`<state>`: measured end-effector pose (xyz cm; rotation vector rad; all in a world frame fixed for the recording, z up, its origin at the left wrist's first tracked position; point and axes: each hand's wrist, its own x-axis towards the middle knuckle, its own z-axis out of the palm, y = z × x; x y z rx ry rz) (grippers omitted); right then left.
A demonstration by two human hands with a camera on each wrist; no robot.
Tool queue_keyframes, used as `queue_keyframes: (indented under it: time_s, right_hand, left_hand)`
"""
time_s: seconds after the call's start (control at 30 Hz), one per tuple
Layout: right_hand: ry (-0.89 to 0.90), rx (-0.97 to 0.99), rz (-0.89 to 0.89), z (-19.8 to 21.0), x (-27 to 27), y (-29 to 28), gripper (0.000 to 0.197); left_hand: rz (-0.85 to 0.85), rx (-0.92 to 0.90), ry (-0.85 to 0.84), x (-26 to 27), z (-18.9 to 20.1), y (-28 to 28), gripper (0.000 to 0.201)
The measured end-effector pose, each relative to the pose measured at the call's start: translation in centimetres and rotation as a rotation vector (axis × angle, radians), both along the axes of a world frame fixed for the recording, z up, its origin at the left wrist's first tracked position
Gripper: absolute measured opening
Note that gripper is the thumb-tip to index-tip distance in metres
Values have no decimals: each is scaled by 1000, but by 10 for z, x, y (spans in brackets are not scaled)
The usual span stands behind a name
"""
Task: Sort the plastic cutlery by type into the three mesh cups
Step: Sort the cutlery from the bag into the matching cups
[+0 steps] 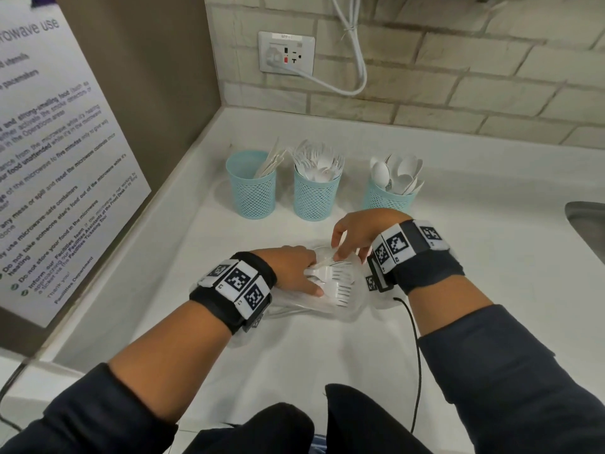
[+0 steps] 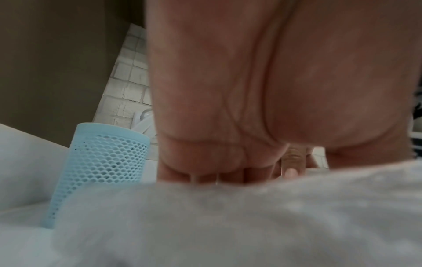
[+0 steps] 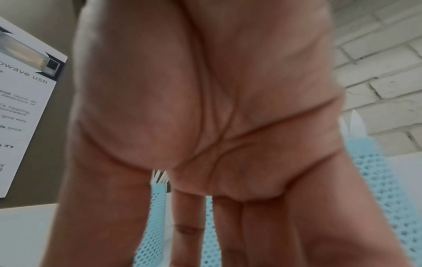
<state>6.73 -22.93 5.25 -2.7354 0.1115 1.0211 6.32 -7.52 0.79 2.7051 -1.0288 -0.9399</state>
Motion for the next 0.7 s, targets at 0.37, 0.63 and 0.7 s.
queue_keyframes:
  time_s: [0.37,0.63,0.7]
  right_hand:
    - [-85,-19,-43,-4,1,-9,40]
    - [-88,45,-89,-5,2,-11,39]
    - [-81,55,-97,-5,2,-12,38]
  left_hand:
    - [94,-222,87,10,-3,11,26]
    - [212,-396,246,14,-2,12,21]
    - [196,-356,204,13,-2,11,23]
